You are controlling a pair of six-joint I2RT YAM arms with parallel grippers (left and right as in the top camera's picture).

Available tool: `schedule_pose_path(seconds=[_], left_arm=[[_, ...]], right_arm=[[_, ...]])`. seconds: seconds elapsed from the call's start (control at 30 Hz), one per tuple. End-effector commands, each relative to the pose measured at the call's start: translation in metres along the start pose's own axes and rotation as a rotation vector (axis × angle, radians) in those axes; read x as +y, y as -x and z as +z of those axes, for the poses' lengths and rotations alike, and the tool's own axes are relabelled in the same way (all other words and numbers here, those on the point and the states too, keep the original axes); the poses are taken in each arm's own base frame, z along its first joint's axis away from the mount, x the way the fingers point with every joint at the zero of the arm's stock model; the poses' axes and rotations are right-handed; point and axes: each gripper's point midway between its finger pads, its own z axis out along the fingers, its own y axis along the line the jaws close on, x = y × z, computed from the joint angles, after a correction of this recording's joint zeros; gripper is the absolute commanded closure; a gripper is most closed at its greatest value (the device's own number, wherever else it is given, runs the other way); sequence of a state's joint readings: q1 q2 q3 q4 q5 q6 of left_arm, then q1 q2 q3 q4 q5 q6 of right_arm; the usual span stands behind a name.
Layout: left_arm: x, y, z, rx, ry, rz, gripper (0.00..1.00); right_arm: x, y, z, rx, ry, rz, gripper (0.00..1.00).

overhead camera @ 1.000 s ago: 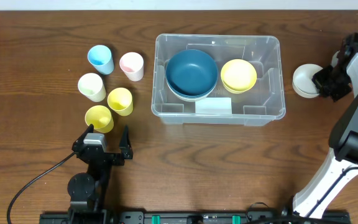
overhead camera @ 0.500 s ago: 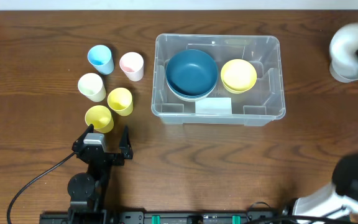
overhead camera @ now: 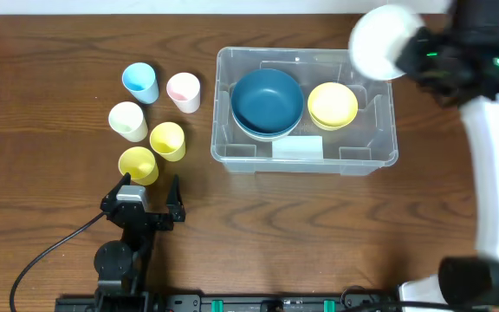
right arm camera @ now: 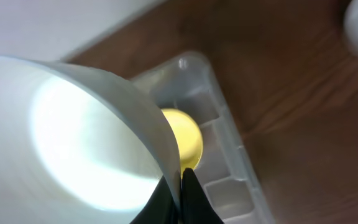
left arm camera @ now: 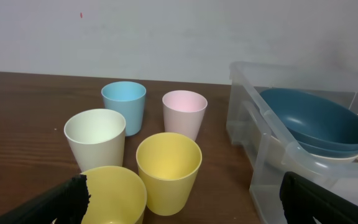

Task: Pack container
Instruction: 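Carry the white bowl left and lower it onto the yellow bowl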

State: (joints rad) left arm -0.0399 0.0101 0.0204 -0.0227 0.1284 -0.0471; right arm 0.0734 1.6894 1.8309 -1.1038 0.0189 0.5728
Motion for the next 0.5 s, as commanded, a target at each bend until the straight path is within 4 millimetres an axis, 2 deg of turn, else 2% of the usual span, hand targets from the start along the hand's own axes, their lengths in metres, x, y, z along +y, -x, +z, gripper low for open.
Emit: schedule_pose_path(seconds=[0.0, 0.13, 0.27, 0.47], left_arm=[[0.000, -0.015, 0.001, 0.046, -0.008, 0.012, 0.02], [0.000, -0.015, 0.001, 0.046, -0.008, 0.012, 0.02], [0.000, -0.015, 0.001, 0.046, -0.008, 0.012, 0.02], [0.000, -0.015, 0.001, 0.046, -0.008, 0.012, 0.02]], right_arm=[[-0.006, -0.019, 0.040, 0.064, -0.075, -0.028, 0.99], [-0.011, -0.041, 0.087, 0.181, -0.118, -0.050, 0.99], [-0.014, -0.062, 0.121, 0.283, -0.127, -0.051, 0.99], [-0.018, -0.078, 0.149, 0.349, -0.142, -0.048, 0.99]])
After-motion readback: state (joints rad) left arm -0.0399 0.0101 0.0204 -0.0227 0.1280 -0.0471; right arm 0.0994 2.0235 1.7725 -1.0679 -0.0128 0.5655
